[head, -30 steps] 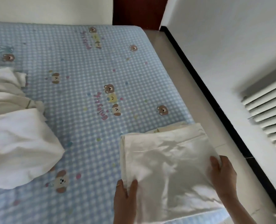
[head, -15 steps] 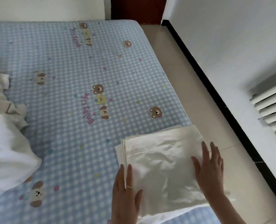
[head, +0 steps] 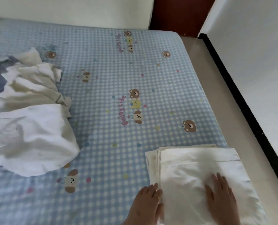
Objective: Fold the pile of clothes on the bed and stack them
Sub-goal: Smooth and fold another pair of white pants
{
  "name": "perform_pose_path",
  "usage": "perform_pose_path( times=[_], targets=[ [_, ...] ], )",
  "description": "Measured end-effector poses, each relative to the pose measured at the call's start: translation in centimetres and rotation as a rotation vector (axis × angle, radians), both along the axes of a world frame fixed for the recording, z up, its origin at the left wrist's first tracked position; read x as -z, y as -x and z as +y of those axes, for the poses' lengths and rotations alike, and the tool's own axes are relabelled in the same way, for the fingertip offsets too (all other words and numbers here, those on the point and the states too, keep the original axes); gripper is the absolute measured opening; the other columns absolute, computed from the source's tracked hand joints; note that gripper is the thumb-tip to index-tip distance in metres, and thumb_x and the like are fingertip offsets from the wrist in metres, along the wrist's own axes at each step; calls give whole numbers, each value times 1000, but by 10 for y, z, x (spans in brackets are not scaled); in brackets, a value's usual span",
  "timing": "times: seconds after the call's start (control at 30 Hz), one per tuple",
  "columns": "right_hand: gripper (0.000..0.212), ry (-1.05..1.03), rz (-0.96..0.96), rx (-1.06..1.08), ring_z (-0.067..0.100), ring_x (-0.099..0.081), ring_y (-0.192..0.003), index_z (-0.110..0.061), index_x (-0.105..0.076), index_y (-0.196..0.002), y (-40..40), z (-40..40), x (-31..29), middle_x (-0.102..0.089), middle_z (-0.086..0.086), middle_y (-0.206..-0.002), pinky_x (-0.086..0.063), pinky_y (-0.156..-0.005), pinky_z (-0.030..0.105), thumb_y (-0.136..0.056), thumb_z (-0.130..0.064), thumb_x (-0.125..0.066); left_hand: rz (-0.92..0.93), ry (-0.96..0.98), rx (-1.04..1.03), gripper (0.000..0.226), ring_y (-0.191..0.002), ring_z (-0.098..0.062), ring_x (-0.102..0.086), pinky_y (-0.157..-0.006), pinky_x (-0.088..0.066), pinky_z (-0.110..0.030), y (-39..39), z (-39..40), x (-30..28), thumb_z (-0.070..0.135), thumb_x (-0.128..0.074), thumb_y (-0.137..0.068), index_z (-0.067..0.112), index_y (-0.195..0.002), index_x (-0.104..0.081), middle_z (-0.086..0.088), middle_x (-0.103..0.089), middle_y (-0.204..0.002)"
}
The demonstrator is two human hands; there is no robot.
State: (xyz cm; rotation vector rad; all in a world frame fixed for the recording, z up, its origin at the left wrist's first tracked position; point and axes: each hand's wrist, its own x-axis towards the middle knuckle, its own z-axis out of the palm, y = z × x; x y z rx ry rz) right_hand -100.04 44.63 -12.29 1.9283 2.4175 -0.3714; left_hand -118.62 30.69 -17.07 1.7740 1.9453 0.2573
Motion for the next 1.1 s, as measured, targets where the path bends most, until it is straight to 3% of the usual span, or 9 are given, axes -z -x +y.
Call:
perform_pose_path(
  times=[0.07, 0.13, 0.27, 0.43, 0.6, 0.7, 0.9, 1.0, 1.1],
  targets=[
    [33, 18, 116, 6, 51, -63, -95, 10, -66, -107, 49, -27, -4, -64, 31, -110, -52, -74, 60, -83, -12, -68, -161, 51, -252, 46, -95, 0, -65, -78, -49, -14, 54, -48, -5, 55, -71, -67, 30, -106, -70, 18, -66, -109],
    [38, 132, 175, -83, 43, -67, -93, 3, -67, -110, 104, -55, -6, -67, 24, -110, -53, -73, 48, -73, 5, -75, -101, 119, -517, 40, -109, 0, -58, -88, -43, -14, 112, -104, -2, 47, -55, -87, 32, -124, -55, 17, -59, -121],
    [41, 383, 226, -342, 10, -53, -121, -26, -44, -137, 237, -115, -12, -50, -7, -137, -40, -94, 22, -96, -32, -49, -41, 239, -943, 42, -123, 1, -48, -101, -35, -16, 227, -234, -9, 45, -45, -94, 33, -134, -44, 15, -50, -136],
    [40, 421, 313, -599, 14, -52, -121, -19, -46, -136, 412, -197, -22, -50, -4, -138, -40, -99, 26, -98, -31, -45, -31, 350, -1183, 31, -116, -9, -56, -95, -41, -23, 342, -354, -23, 37, -48, -94, 30, -125, -50, 10, -60, -126],
    [39, 324, 265, -799, 20, -52, -120, -15, -47, -135, 553, -260, -17, -53, 4, -133, -38, -100, 29, -99, -29, -43, -137, 285, -1231, 21, -103, -19, -62, -86, -45, -29, 424, -396, -23, 28, -49, -95, 22, -115, -54, -1, -70, -106],
    [39, 279, 224, -854, 22, -51, -121, -14, -45, -135, 621, -283, -10, -53, 5, -133, -36, -99, 30, -99, -29, -42, -282, 194, -1292, 24, -101, -23, -63, -85, -46, -30, 471, -398, -19, 27, -50, -95, 19, -117, -55, -7, -68, -105],
    [44, 109, 8, -917, 26, -44, -125, -7, -40, -134, 744, -294, 33, -49, 10, -134, -35, -101, 34, -99, -34, -39, -465, 14, -1317, 21, -86, -10, -61, -75, -41, -17, 549, -398, 7, 23, -55, -93, 18, -113, -58, 4, -64, -92],
    [63, -13, -237, -935, 25, -31, -138, -4, -34, -138, 789, -288, 60, -44, 11, -140, -16, -114, 42, -97, -51, -34, -480, 0, -1264, 13, -81, -1, -58, -76, -43, -15, 569, -400, 26, 25, -55, -92, 28, -104, -56, 16, -60, -84],
    [62, 23, -399, -903, 23, -54, -115, -10, -50, -121, 807, -288, 72, -61, 6, -121, -31, -101, 38, -90, -62, -40, -530, -15, -1243, 16, -82, 3, -58, -81, -44, -13, 579, -400, 40, 25, -56, -91, 26, -106, -57, 16, -62, -85]
  ],
)
